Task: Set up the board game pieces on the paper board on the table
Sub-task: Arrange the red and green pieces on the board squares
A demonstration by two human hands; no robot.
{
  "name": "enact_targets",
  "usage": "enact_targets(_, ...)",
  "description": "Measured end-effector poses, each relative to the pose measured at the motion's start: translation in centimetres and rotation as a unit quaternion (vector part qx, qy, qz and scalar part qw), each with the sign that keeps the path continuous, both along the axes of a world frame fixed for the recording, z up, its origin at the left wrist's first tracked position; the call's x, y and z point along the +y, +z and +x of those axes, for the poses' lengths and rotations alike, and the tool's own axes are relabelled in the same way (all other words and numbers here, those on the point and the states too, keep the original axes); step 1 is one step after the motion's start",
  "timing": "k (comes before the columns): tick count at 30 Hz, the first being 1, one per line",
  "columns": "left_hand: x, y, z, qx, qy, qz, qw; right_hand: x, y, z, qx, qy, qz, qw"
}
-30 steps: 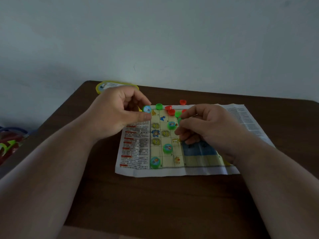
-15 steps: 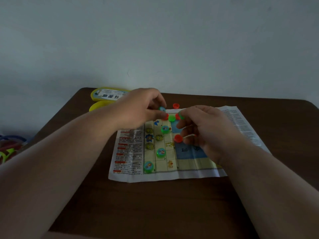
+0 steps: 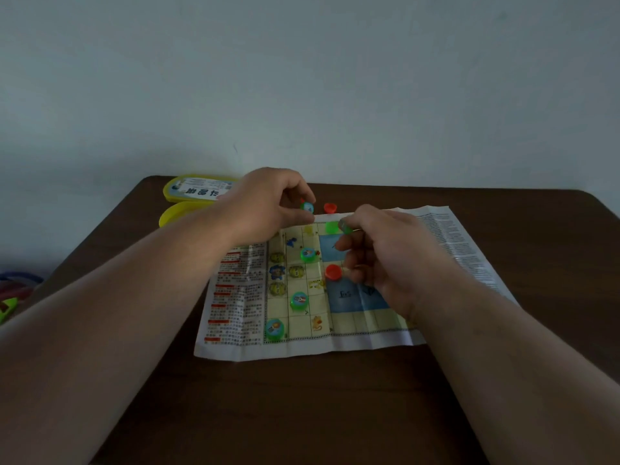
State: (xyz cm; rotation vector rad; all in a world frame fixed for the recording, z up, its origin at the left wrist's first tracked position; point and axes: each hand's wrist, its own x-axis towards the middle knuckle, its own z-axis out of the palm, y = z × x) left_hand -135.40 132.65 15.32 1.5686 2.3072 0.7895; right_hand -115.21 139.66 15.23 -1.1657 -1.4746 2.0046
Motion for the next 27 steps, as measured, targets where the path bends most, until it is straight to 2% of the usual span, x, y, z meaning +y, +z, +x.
enact_targets(5,-0.5,-0.6,0.4,0.01,0.006,0.0,1.0,0.0,-0.1,0.1,0.064,-0.009,-0.011,0.998)
enact_targets(10,-0.5,-0.8,1.1,0.1,0.005,-0.06,0.993,0.0,0.1,0.2,0.116,-0.008,-0.021,0.993)
enact_targets(13,-0.9,-0.6,0.2,0.071,0.051,0.008,0.996,0.0,0.4,0.3,0.136,0.004,-0.035,0.99)
enact_targets(15,-1.4,-0.4,-0.8,0.107,0.09,0.022,0.99,0.0,0.4,0.4,0.149,0.013,-0.038,0.988)
enact_targets(21,-2.1,-1.0,-1.3,0.223,0.058,-0.081,0.97,-0.1,0.2,0.4,0.175,0.038,-0.013,0.984)
enact_targets(25,-1.9,-1.3,-1.3,0.242,0.058,-0.054,0.967,-0.2,0.1,0.6,0.195,0.063,0.008,0.979)
enact_targets(27,-2.1,-1.4,-1.3,0.207,0.065,-0.019,0.976,-0.3,0.1,0.7,0.205,0.073,0.021,0.976)
